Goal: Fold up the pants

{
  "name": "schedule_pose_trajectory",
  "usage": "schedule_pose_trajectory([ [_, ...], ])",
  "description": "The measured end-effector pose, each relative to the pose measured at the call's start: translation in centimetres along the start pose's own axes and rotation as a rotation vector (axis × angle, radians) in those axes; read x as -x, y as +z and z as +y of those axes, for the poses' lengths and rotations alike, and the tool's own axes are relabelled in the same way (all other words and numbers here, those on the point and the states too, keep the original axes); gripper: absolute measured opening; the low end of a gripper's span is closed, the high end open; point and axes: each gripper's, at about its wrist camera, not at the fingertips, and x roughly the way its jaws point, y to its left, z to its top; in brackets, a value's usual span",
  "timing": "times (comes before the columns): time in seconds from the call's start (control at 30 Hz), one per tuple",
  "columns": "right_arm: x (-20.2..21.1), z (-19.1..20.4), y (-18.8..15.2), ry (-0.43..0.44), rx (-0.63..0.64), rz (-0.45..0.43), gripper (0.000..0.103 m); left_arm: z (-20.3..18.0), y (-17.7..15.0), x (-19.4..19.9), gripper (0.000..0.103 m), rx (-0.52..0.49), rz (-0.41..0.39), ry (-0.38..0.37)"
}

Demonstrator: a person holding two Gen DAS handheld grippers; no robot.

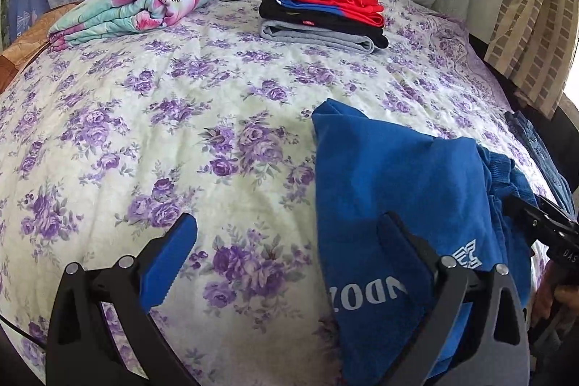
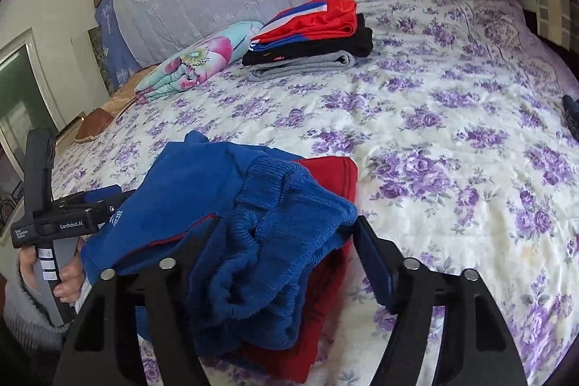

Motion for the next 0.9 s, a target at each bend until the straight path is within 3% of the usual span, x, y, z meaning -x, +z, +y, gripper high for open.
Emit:
schedule_pose_trajectory([
  [0.03,0.4,0.6,0.4,-0.005,0.035,-0.021,0.043,0.0,0.0,0.1,0.098,0.002,-0.003,0.001],
  [0.1,1.3,1.6,1.7,-0.016,0.104,-0.063,0.041,0.0,0.1,0.6,0.098,0.005,-0.022,0.007],
  [0.2,2.4,0.4,4.4,-0.033,0.095,-0.113,0.040,-0.5,0.8,1.3,0.098,-0.005,-0.052,0.009],
  [0.27,0.6,-1.4,4.9,-0.022,0.074,0.006,0.042,-1.2,1.3,1.2,0.098,-0.008,-0.042,-0.003],
  [0.33,-1.4,-3.4,3.1,-0.046,-0.031,0.109,0.054,-1.8,1.4,0.3,0.098,-0.017,-0.006,0.007],
  [0.37,-1.5,-4.1,2.1,-0.032,-0.066,0.117,0.056,-2.0,1.2,0.2,0.098,-0.020,-0.004,0.005],
  [0.43,-0.2,-4.4,1.2,-0.046,-0.106,0.074,0.076,-1.9,1.1,0.3,0.098,-0.027,-0.008,0.016],
  [0.57,4.0,-3.1,2.3,-0.093,-0.072,-0.098,0.076,-1.6,2.1,1.7,0.098,-0.025,-0.044,0.028],
  [0.67,5.9,1.2,3.0,-0.008,0.086,-0.159,0.076,-2.7,4.0,2.3,0.098,-0.085,-0.077,0.075],
  [0.8,4.4,6.2,1.5,0.095,0.253,-0.083,0.074,-3.3,6.8,-2.0,0.098,-0.140,-0.012,0.137],
  [0.9,0.3,6.1,-0.7,0.067,0.242,0.102,0.074,-1.7,7.4,-7.5,0.099,-0.106,0.108,0.160],
])
